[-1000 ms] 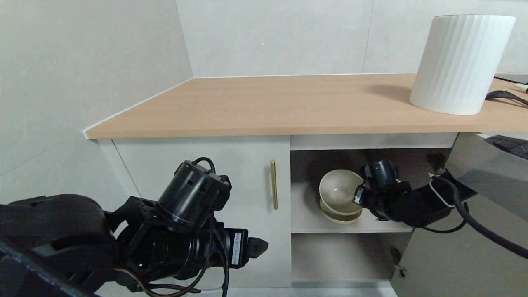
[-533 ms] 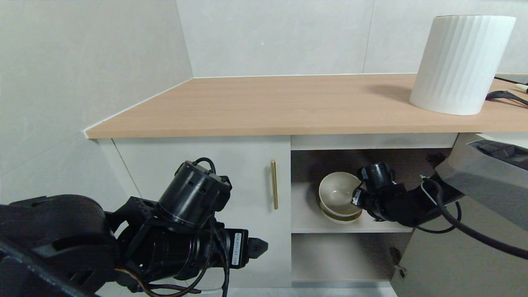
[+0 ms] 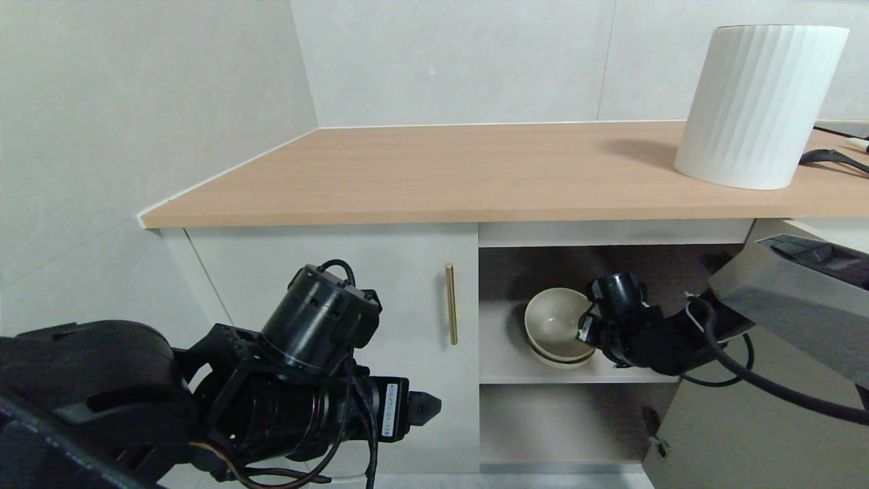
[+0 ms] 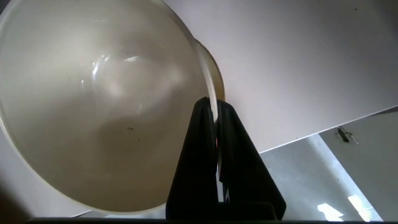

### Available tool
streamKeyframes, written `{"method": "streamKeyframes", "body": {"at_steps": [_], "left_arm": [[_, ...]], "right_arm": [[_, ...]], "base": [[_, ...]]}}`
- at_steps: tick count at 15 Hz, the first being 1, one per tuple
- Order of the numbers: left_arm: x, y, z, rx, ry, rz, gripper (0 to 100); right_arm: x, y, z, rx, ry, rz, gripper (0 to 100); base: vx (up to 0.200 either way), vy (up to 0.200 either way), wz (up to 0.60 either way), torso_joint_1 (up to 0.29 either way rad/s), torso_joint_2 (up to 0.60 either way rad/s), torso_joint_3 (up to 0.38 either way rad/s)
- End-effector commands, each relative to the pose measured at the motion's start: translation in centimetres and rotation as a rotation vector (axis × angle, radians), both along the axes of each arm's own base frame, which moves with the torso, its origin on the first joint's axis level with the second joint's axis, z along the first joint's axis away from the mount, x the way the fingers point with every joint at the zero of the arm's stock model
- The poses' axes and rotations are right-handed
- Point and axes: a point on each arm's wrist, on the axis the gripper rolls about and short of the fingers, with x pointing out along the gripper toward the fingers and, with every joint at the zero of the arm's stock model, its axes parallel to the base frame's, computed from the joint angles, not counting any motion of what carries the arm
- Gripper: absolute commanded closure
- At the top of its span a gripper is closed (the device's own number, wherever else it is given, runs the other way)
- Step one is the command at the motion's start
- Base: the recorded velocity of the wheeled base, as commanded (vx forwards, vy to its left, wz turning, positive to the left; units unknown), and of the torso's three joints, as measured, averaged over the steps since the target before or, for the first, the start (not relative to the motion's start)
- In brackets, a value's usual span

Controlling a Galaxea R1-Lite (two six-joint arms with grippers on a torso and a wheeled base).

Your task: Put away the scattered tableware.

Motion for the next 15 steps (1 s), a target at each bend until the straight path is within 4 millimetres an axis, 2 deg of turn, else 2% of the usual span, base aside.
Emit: {"method": "streamKeyframes", "body": {"at_steps": [1, 7, 8, 13, 15], "left_arm": [[0.0, 0.0, 0.0, 0.0, 0.0, 0.001, 0], [0.0, 0.0, 0.0, 0.0, 0.0, 0.001, 0], [0.0, 0.0, 0.0, 0.0, 0.0, 0.001, 0], [0.0, 0.0, 0.1, -0.003, -0.003, 0.001, 0], [-0.2, 0.1, 0.4, -0.007, -0.01, 0.002, 0]], "right_arm": [[0.0, 0.0, -0.2, -0.003, 0.005, 0.001, 100], [0.0, 0.0, -0.3, -0.005, 0.009, 0.002, 100], [-0.1, 0.0, -0.4, -0.007, 0.015, 0.002, 0], [-0.3, 0.0, -0.3, -0.003, 0.021, 0.008, 0], [-1.4, -0.2, 0.8, -0.002, 0.019, 0.017, 0]], "base": [[0.0, 0.0, 0.0, 0.0, 0.0, 0.0], [0.0, 0.0, 0.0, 0.0, 0.0, 0.0], [0.0, 0.0, 0.0, 0.0, 0.0, 0.0], [0.0, 0.0, 0.0, 0.0, 0.0, 0.0], [0.0, 0.0, 0.0, 0.0, 0.0, 0.0]]}}
